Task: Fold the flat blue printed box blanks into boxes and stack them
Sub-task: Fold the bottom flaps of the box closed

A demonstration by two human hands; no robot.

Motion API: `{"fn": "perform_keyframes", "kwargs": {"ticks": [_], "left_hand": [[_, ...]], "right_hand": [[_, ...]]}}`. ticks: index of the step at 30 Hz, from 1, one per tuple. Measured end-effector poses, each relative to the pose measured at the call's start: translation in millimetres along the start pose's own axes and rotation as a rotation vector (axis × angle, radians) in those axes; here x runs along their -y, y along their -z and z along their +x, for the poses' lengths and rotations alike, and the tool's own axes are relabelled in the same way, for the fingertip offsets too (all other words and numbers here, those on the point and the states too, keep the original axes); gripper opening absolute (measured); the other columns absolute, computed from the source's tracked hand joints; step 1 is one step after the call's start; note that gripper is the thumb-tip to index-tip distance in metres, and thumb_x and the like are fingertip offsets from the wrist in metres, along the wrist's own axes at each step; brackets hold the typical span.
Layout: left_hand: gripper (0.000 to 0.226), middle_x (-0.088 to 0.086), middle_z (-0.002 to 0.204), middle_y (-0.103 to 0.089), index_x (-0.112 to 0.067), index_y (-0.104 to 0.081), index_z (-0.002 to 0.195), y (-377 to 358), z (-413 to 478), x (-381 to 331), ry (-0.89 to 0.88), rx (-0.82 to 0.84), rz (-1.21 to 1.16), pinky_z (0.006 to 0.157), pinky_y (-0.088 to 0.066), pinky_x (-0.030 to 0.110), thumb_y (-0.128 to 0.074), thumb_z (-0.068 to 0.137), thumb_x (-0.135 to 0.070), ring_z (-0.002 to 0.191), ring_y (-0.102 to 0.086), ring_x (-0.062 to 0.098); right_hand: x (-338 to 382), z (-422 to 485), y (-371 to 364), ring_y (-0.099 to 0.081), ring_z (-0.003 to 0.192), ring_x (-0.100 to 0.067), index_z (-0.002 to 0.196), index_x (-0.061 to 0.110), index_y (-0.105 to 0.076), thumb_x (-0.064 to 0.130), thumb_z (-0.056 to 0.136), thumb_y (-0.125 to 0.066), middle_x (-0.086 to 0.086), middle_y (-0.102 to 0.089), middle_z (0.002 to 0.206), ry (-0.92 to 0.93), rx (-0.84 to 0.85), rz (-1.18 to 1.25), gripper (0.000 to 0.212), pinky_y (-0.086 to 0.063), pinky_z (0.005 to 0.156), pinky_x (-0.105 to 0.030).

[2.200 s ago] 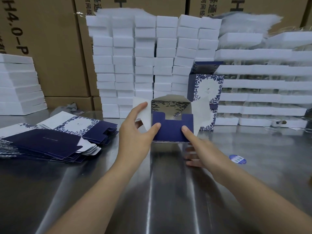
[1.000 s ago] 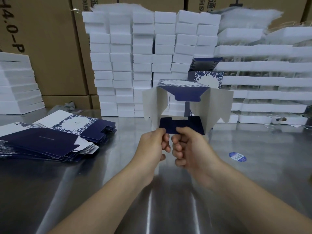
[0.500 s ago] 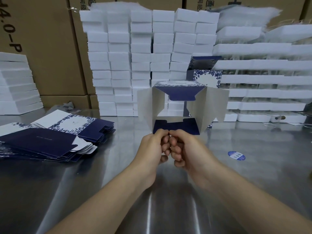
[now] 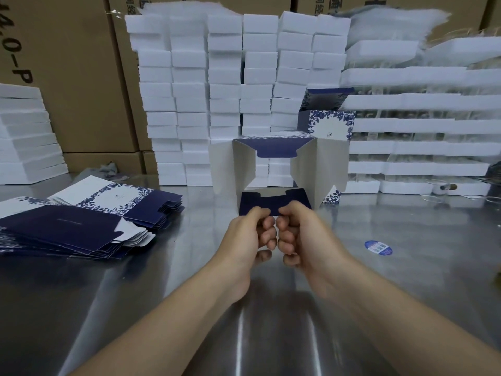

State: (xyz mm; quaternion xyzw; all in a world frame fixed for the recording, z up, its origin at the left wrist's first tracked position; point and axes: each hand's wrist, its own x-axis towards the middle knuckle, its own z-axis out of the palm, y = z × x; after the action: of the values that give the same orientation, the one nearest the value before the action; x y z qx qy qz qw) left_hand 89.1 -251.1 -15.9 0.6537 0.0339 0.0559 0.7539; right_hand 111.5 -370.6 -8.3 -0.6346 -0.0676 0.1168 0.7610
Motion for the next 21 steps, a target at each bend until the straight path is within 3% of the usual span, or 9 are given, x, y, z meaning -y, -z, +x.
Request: {"fn": "perform_keyframes", "kwargs": {"ticks": [6, 11, 21], "left_hand": [[0.041, -0.004, 0.057, -0.041, -0.025, -0.050, 0.060, 0.4, -1.0, 2.1, 0.057, -0.036, -0.008, 0.062, -0.034, 0.033, -0.050, 0.100, -0.035, 0.054, -0.047, 0.013], [0.037, -0.003, 0.056, -0.042, -0.022, -0.047, 0.063, 0.8, 1.3, 2.2, 0.035, -0.099, -0.016, 0.062, -0.033, 0.033, -0.045, 0.100, -0.026, 0.052, -0.046, 0.013], [0.041, -0.003, 0.054, -0.040, -0.022, -0.048, 0.057, 2.9, 4.0, 2.1, 0.066, -0.140, -0.051, 0.060, -0.031, 0.032, -0.046, 0.097, -0.026, 0.050, -0.045, 0.013]], "right_hand": [[-1.5, 3.3, 2.1, -0.028, 0.044, -0.010, 0.067, 0.020, -0.046, 0.023, 0.097, -0.048, 0.008, -0.032, 0.052, 0.008, -0.086, 0.038, 0.030, -0.020, 0.044, -0.025], [-1.1, 4.3, 3.8, -0.033, 0.043, -0.011, 0.067, 0.020, -0.049, 0.026, 0.094, -0.053, 0.007, -0.036, 0.054, -0.012, -0.111, -0.014, 0.028, -0.021, 0.044, -0.025], [-0.8, 7.1, 4.9, -0.034, 0.041, -0.010, 0.066, 0.020, -0.049, 0.027, 0.094, -0.050, 0.007, -0.038, 0.052, -0.006, -0.167, -0.011, 0.029, -0.021, 0.039, -0.022]]}}
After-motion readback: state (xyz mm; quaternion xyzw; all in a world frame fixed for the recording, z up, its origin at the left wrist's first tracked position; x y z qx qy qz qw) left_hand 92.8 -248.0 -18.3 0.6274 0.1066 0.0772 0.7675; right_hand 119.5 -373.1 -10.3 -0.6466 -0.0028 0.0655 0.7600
